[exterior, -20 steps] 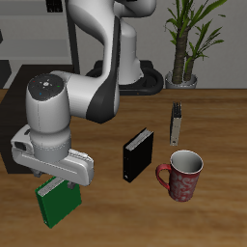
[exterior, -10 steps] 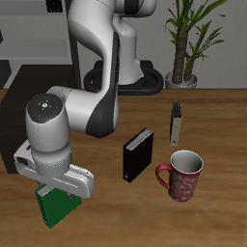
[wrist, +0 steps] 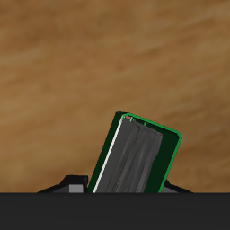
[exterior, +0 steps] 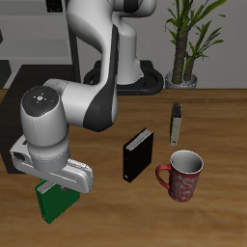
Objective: Place the green book upright on top of the shelf
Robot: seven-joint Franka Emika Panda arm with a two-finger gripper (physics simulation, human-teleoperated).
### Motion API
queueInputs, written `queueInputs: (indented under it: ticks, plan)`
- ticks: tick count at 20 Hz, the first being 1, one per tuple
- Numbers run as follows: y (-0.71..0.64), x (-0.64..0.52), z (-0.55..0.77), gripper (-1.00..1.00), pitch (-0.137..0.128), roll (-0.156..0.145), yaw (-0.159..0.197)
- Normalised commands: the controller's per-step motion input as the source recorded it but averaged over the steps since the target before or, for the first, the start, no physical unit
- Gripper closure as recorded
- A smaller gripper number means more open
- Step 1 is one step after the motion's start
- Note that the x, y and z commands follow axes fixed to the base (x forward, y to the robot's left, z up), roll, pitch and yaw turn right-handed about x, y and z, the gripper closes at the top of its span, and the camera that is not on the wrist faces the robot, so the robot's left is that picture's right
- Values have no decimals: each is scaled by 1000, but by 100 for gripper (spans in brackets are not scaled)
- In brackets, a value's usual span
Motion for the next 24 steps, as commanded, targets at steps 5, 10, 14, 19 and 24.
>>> queueInputs:
  ticks: [5,10,14,19,24]
  plan:
    - [79,-143,352,100,-31,17,13]
    - [165,-302,593,100,-61,30,38]
    - [139,-367,674,100,-54,33,31]
    - [52,-371,584,100,-45,26,66]
    - [-63,-401,531,100,-49,30,47]
